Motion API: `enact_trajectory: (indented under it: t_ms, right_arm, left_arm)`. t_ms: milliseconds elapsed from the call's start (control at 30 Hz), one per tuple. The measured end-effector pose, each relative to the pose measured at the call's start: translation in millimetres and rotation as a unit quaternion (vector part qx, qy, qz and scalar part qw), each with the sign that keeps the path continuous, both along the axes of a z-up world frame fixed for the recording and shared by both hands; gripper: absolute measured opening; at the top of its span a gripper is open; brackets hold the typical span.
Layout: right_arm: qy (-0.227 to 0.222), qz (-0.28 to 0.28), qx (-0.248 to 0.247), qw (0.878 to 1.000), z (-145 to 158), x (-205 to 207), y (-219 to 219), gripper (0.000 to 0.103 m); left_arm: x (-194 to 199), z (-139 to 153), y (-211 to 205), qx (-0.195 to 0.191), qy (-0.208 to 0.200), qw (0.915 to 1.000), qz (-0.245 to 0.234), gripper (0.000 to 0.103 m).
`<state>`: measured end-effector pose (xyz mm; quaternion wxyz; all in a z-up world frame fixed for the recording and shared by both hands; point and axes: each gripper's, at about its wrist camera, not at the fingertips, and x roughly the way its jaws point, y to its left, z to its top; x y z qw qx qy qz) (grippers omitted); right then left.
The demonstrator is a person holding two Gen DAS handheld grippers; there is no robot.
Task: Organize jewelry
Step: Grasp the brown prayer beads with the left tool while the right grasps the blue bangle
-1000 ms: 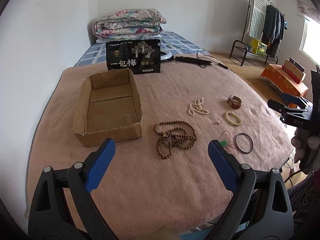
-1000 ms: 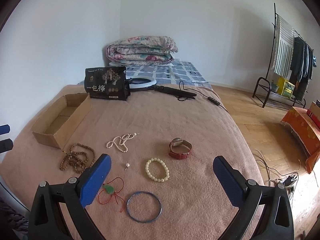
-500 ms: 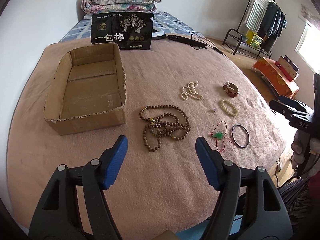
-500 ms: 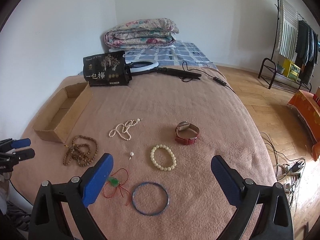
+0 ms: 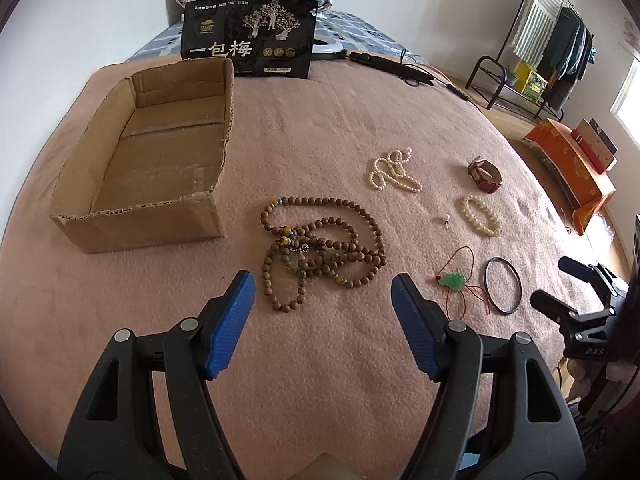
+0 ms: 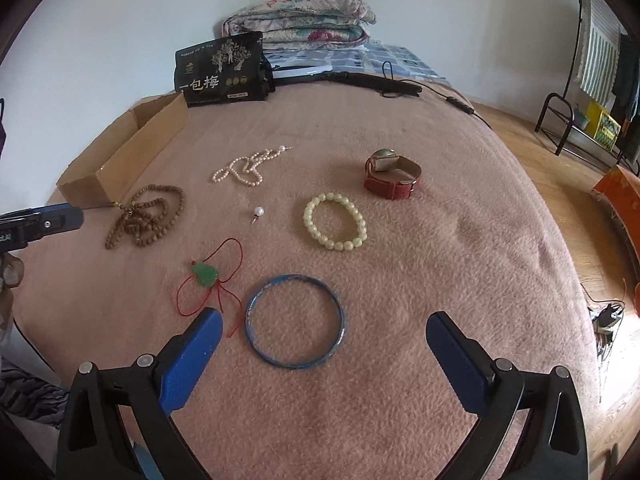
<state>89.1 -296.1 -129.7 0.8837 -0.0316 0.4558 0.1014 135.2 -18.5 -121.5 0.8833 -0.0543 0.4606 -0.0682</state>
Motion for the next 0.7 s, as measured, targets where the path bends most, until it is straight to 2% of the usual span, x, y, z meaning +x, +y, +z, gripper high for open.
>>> enact_trajectory:
  t_ms: [100, 267, 400, 533, 700]
  right_arm:
    - [0.002, 0.016, -0.001, 1.000, -6, -3, 8, 0.103]
    - [0.016, 0.024, -0.008, 1.000, -12, -2, 14, 0.103]
    - [0.018, 0.018, -0.011, 1.000, -14, 5, 17, 0.103]
    - [0.020, 0.015, -0.012, 1.000, -17, 10, 17, 0.103]
    - [0.031, 0.017, -0.015, 0.999, -24, 16, 19, 0.103]
  left_arm:
    - [9, -13, 2, -0.011, 0.007, 0.9997, 0.021, 0.077]
    - [21, -37, 4, -0.013, 0.033, 0.9986, 0.039, 0.077]
    - [29, -44, 3, -0.009, 0.029, 0.9982, 0.051, 0.077]
    - [38, -51, 7, -0.024, 0.036, 0.9968, 0.067, 0.077]
    - [46, -60, 2, -0.016, 0.043, 0.9970, 0.062, 0.077]
